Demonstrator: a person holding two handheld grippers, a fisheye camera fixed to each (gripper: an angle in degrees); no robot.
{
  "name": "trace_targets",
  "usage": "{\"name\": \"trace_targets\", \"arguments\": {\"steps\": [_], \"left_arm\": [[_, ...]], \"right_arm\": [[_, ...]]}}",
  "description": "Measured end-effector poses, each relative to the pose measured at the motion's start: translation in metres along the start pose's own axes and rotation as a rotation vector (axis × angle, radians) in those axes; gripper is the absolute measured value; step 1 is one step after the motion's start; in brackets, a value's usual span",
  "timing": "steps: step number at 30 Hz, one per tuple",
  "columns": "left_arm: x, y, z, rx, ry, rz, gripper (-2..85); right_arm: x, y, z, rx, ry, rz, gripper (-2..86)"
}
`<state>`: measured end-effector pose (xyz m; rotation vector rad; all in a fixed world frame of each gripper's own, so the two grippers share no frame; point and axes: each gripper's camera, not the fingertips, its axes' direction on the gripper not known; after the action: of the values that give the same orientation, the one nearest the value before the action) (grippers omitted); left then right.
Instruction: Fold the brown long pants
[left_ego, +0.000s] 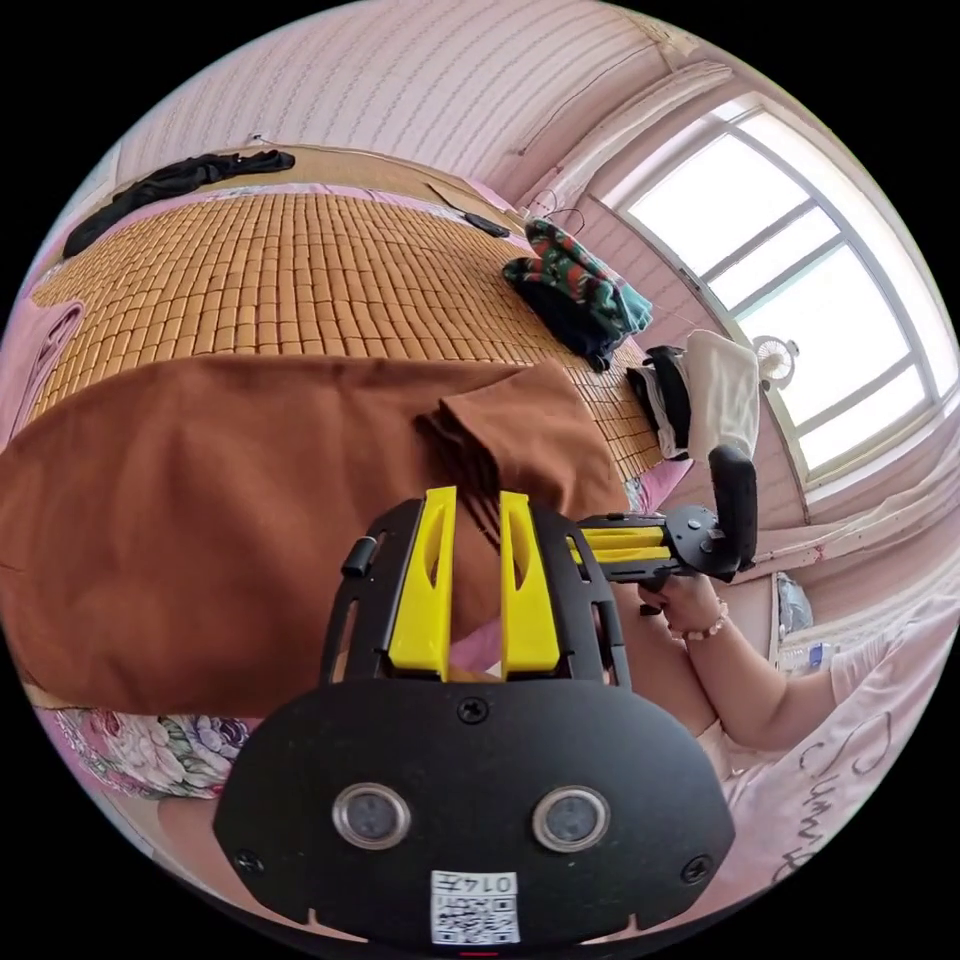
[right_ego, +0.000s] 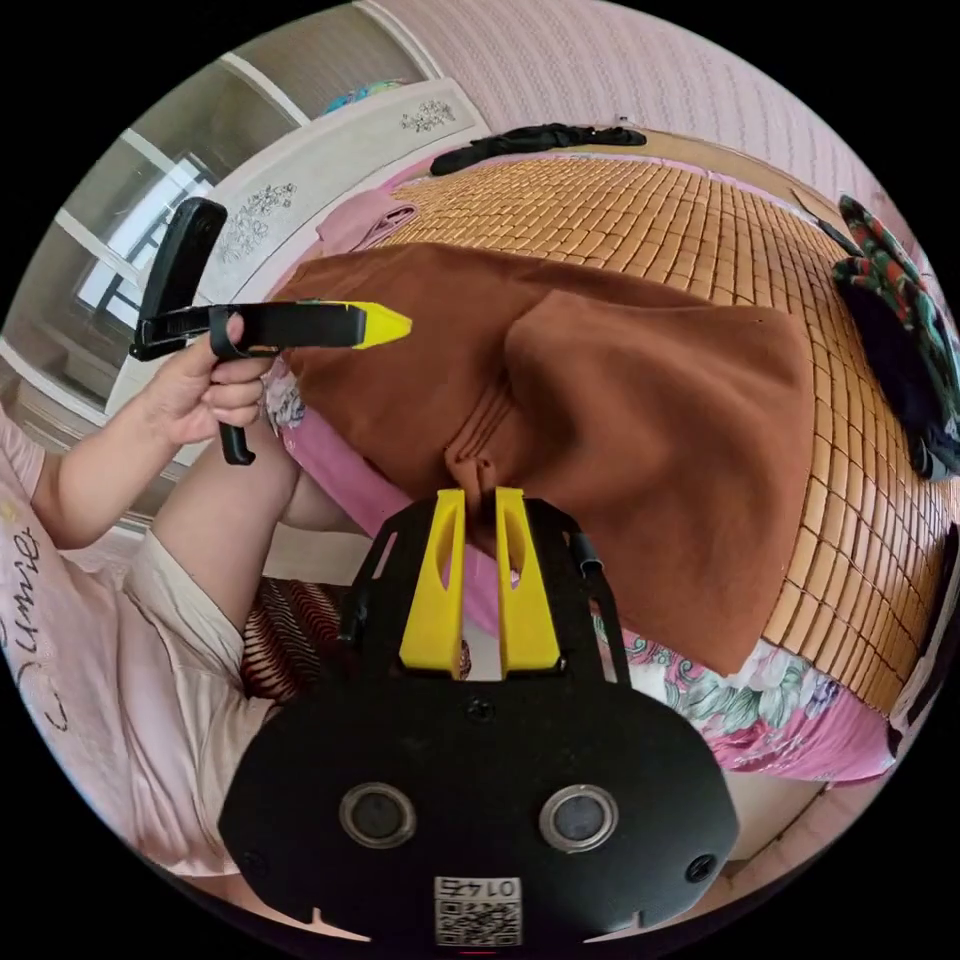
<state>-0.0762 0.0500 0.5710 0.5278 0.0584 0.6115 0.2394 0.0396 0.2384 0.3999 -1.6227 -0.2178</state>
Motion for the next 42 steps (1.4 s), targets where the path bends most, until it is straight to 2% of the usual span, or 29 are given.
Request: {"name": "trace_targets", "arguments": {"steps": [7, 10, 14, 17, 22, 24, 26, 31, 37, 42], "left_arm": [[-0.008, -0.026, 0.006, 0.026, 0.061, -0.027, 8.0], [-0.008, -0.047, 0.016, 0.011, 0.011, -0.017, 7.7], [-0.002, -0.071, 0.033, -0.065, -0.057, 0.063, 7.7], [-0.003, -0.079, 0.049, -0.141, -0.145, 0.104, 7.1], [-0.011, -0.081, 0.042, -0.113, -0.090, 0.075, 6.2], [-0.014, -0.081, 0.040, -0.108, -0.078, 0.066, 6.0], [-0.014, -0.081, 0.038, -0.109, -0.075, 0.063, 5.8], [-0.012, -0.082, 0.032, -0.123, -0.078, 0.069, 5.2], [-0.018, -0.076, 0.023, -0.115, -0.044, 0.047, 5.1], [-0.023, -0.067, 0.011, -0.107, -0.027, -0.005, 3.8]], "right_arm": [[-0.016, -0.006, -0.022, 0.067, 0.009, 0.001, 6.8], [-0.021, -0.006, -0.028, 0.136, 0.022, 0.040, 6.8], [-0.020, -0.013, 0.007, -0.045, 0.079, 0.025, 6.9], [-0.025, -0.011, 0.003, -0.006, 0.030, -0.039, 0.8], [-0.024, -0.015, -0.004, 0.040, -0.029, -0.003, 1.0], [-0.029, -0.019, -0.009, 0.068, -0.038, 0.002, 7.2], [-0.033, -0.025, 0.004, -0.018, 0.043, -0.005, 8.9], [-0.039, -0.037, 0.004, -0.049, 0.021, -0.025, 3.9], [-0.045, -0.038, -0.024, 0.075, -0.087, -0.076, 0.8], [-0.039, -0.051, 0.010, -0.067, -0.130, -0.074, 0.9]]}}
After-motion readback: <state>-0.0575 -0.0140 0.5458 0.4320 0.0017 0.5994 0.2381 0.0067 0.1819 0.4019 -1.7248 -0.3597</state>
